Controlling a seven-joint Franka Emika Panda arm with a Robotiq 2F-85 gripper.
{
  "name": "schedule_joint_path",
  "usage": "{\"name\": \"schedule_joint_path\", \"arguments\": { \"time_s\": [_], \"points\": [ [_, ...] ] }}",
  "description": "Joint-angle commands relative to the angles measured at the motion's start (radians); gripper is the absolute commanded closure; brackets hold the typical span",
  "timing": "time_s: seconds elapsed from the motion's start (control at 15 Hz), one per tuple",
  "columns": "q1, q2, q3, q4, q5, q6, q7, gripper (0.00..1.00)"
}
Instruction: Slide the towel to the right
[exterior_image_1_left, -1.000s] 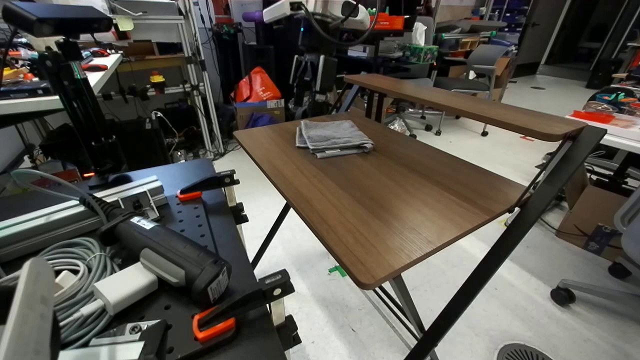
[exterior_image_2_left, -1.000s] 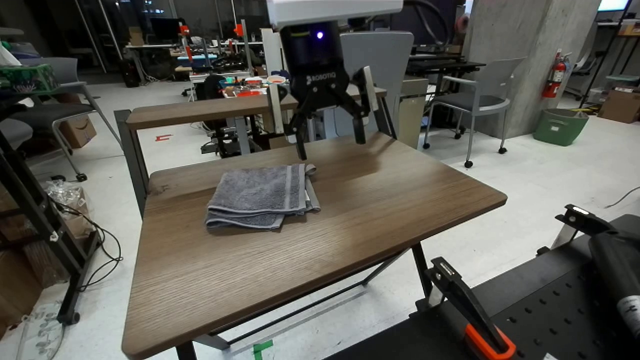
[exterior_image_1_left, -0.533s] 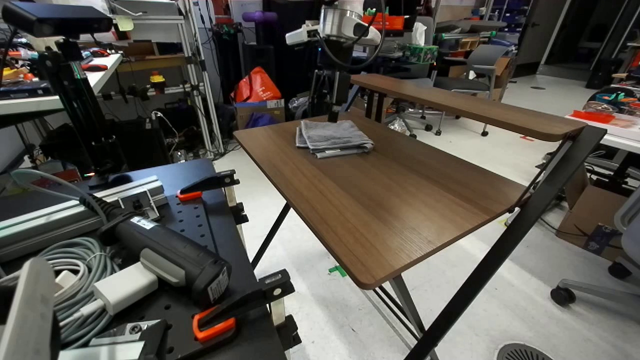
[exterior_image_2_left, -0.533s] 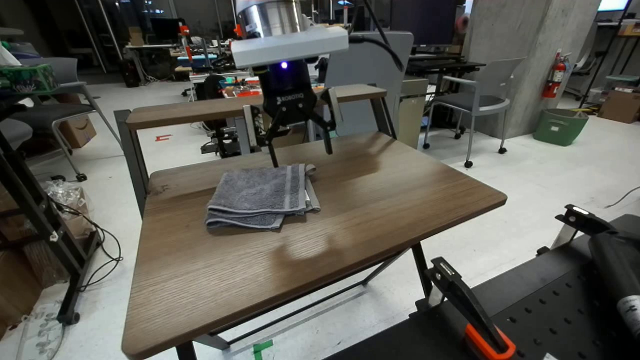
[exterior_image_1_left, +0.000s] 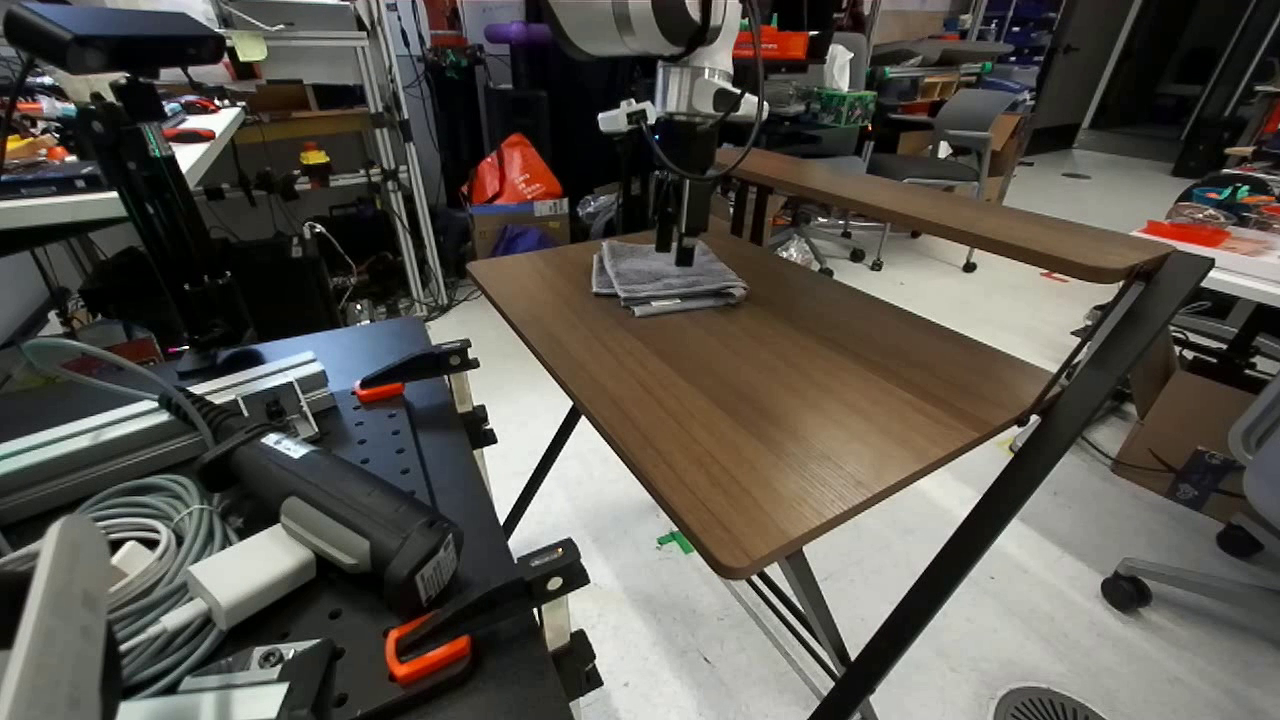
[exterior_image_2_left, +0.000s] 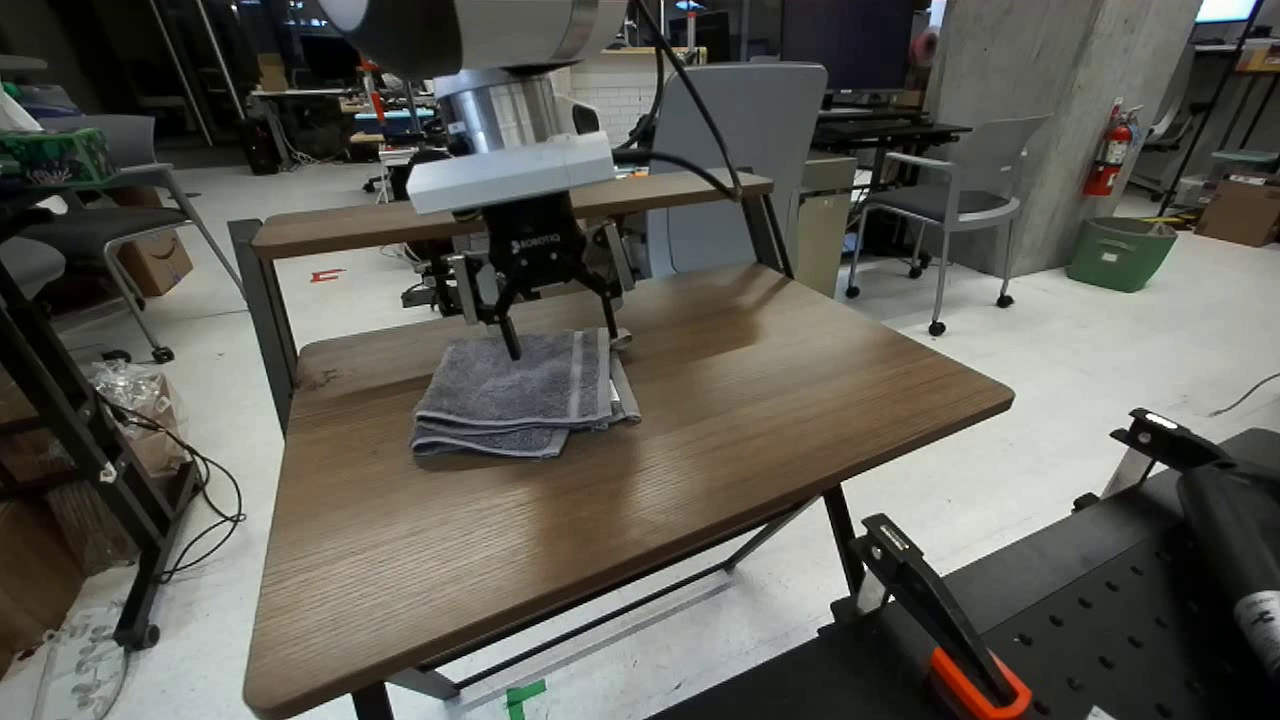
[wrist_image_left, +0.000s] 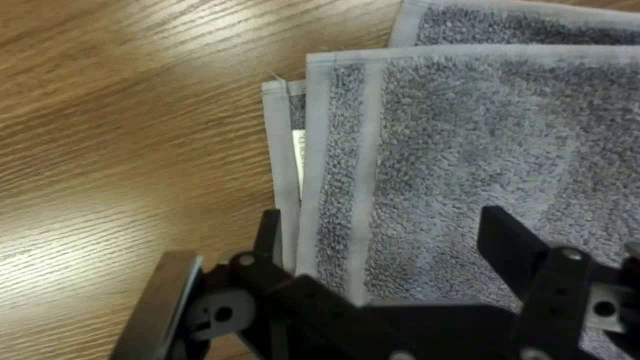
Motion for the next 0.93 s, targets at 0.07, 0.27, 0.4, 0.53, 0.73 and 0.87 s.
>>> {"name": "schedule_joint_path", "arguments": {
  "time_s": [0.07, 0.27, 0.4, 0.53, 0.73, 0.87],
  "points": [
    [0.014, 0.123, -0.025, 0.162, -0.002, -0.031, 0.038, 0.00],
    [0.005, 0.162, -0.039, 0.203, -0.001, -0.046, 0.045, 0.00],
    [-0.002, 0.180, -0.050, 0.226, -0.001, -0.059, 0.051, 0.00],
    [-0.017, 0.187, -0.062, 0.238, 0.002, -0.076, 0.059, 0.00],
    [-0.051, 0.177, -0.089, 0.222, 0.003, -0.090, 0.081, 0.00],
    [-0.084, 0.158, -0.107, 0.190, 0.008, -0.093, 0.101, 0.00]
  ]
}}
